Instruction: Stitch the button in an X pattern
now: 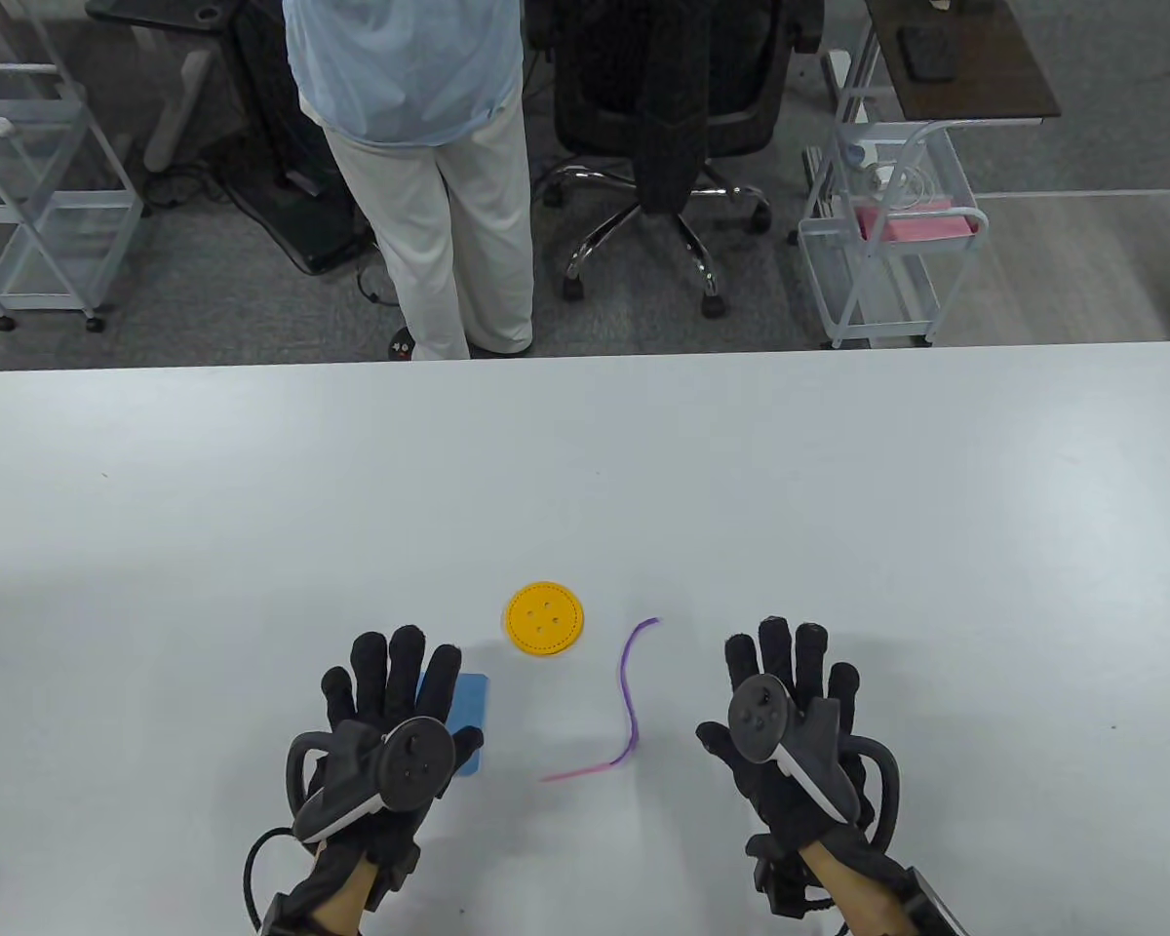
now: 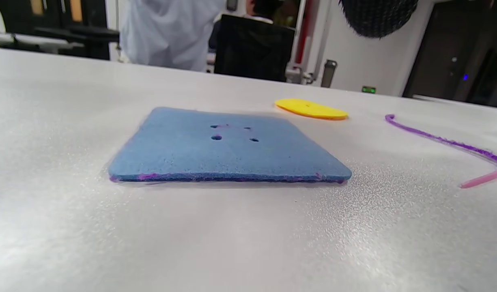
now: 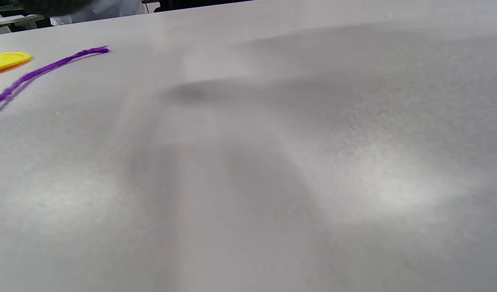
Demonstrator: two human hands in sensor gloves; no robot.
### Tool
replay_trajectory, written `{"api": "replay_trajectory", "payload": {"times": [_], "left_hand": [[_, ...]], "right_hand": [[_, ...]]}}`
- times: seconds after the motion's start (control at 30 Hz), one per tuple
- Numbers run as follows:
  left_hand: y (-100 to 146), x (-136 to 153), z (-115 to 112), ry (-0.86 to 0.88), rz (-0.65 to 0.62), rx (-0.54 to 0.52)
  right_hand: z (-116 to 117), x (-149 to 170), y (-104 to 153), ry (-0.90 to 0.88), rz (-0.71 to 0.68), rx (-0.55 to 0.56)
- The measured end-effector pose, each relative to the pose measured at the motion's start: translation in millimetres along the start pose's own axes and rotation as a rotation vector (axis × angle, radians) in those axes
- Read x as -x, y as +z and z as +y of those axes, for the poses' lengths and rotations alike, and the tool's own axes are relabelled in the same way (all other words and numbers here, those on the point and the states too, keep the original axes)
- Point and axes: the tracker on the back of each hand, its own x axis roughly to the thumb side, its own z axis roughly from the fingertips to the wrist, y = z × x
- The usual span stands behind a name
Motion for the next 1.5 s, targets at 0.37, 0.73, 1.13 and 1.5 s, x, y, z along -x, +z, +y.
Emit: {"api": "replay_trajectory", "payload": {"times": [0.37, 0.73, 1.13, 1.5], "left_hand": [[-35, 11, 9, -0.187, -0.090, 0.316], [-54, 8, -5, -0.320, -0.088, 0.496], [-57, 8, -9, -0.325, -0.058, 0.566], [-66, 4, -13, -0.402, -0.045, 0.602]], "right_hand": [[-6, 0, 6, -0.001, -0.013, 0.022], [-7, 2, 7, -0.013, -0.008, 0.041], [-7, 3, 7, -0.016, -0.014, 0.061], [-7, 4, 8, -0.018, -0.008, 0.066]]}}
